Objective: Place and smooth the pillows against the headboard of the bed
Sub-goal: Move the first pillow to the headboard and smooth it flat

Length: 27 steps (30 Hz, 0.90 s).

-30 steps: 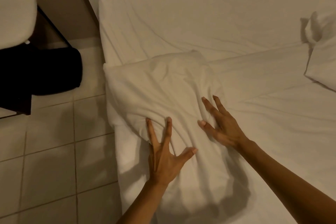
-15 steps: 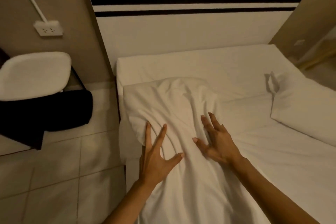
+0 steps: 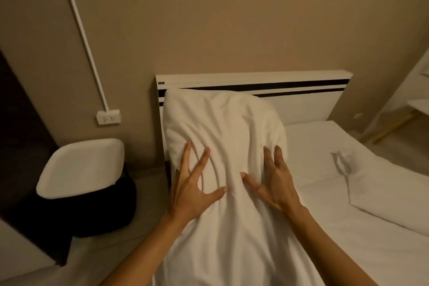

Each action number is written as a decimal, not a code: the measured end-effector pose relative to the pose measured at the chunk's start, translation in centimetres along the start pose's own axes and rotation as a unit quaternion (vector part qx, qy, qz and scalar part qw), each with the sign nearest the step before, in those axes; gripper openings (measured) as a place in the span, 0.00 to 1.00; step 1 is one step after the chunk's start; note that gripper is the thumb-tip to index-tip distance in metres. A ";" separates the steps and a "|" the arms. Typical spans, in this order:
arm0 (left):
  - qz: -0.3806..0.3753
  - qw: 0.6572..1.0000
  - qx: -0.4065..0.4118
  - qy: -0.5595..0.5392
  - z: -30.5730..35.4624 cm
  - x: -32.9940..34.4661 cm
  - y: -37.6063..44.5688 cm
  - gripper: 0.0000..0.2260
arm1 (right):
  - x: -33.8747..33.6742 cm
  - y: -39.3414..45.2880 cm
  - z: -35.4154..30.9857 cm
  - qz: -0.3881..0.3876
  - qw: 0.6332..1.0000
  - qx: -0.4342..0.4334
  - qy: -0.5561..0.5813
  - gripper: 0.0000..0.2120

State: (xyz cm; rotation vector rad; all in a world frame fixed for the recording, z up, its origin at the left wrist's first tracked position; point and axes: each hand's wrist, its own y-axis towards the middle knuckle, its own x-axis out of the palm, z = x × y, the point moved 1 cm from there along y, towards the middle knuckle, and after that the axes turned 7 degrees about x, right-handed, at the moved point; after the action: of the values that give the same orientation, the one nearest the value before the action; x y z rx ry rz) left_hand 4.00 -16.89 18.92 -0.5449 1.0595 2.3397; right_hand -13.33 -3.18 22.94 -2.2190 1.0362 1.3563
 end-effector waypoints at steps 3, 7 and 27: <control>0.000 1.000 0.008 0.012 -2.4 -3.6 2.5 0.45 | 0.5 0.8 -4.6 0.035 0.999 0.003 0.001 0.49; -0.028 0.999 0.027 0.009 -5.7 -7.9 5.3 0.45 | 1.9 2.2 -9.9 0.061 0.998 0.006 0.004 0.49; -0.220 0.975 -0.035 -0.020 -22.1 2.2 16.4 0.45 | 13.3 17.1 -7.1 -0.009 0.987 0.160 0.001 0.48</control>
State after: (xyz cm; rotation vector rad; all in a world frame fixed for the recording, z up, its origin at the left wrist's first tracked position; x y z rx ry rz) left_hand -4.25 -42.66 13.46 -0.6785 0.7467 1.9917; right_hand -17.72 -24.47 16.17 -1.9886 1.1414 1.0914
